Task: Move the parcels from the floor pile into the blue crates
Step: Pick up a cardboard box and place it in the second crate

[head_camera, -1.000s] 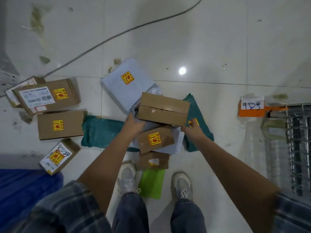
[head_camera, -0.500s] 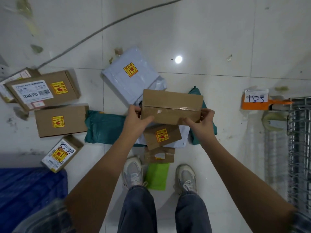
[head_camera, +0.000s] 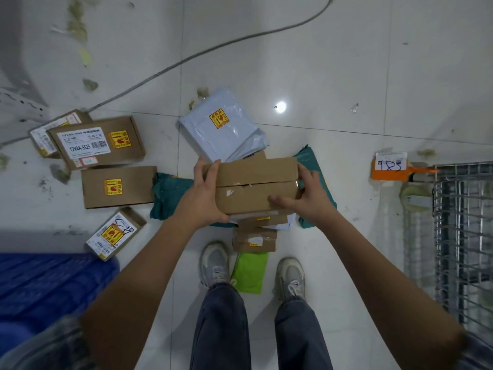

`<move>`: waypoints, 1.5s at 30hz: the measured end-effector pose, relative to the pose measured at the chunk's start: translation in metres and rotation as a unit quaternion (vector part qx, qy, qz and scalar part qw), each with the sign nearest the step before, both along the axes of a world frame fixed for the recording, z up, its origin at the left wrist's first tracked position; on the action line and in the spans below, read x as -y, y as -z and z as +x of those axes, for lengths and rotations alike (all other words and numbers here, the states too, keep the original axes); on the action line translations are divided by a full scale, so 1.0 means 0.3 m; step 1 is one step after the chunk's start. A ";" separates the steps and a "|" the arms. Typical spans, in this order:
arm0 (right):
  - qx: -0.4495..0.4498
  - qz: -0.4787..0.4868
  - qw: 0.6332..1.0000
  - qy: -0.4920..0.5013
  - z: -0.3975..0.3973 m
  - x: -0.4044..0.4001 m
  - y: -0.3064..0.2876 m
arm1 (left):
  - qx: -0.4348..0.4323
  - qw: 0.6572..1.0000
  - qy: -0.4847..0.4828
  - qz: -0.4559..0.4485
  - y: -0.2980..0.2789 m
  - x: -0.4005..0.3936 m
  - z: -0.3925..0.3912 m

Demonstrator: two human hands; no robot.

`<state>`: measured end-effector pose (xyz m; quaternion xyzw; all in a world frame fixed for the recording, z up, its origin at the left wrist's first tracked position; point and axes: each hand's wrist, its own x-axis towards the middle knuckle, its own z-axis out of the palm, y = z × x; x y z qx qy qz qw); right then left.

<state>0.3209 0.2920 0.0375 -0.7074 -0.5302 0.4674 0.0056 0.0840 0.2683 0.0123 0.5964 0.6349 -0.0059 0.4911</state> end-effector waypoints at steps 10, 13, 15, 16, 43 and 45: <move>-0.159 -0.098 0.922 0.340 -0.027 0.202 -0.093 | 0.228 0.850 -0.375 -0.293 -0.139 0.241 -0.008; -0.240 -0.218 0.917 0.233 -0.055 0.321 -0.092 | 0.274 0.820 -0.397 -0.309 -0.162 0.353 0.003; -0.259 -0.234 0.916 0.197 -0.074 0.382 -0.100 | 0.287 0.811 -0.398 -0.317 -0.183 0.432 0.006; -0.260 -0.228 0.918 0.195 -0.074 0.409 -0.107 | 0.286 0.812 -0.392 -0.324 -0.200 0.471 0.009; -0.243 -0.228 0.921 -0.205 -1.062 1.096 -0.453 | 0.329 0.518 -0.789 -0.012 -0.536 1.651 -0.634; -0.229 -0.241 0.911 -0.245 -1.203 1.163 -0.445 | 0.321 0.498 -0.805 -0.010 -0.524 1.739 -0.720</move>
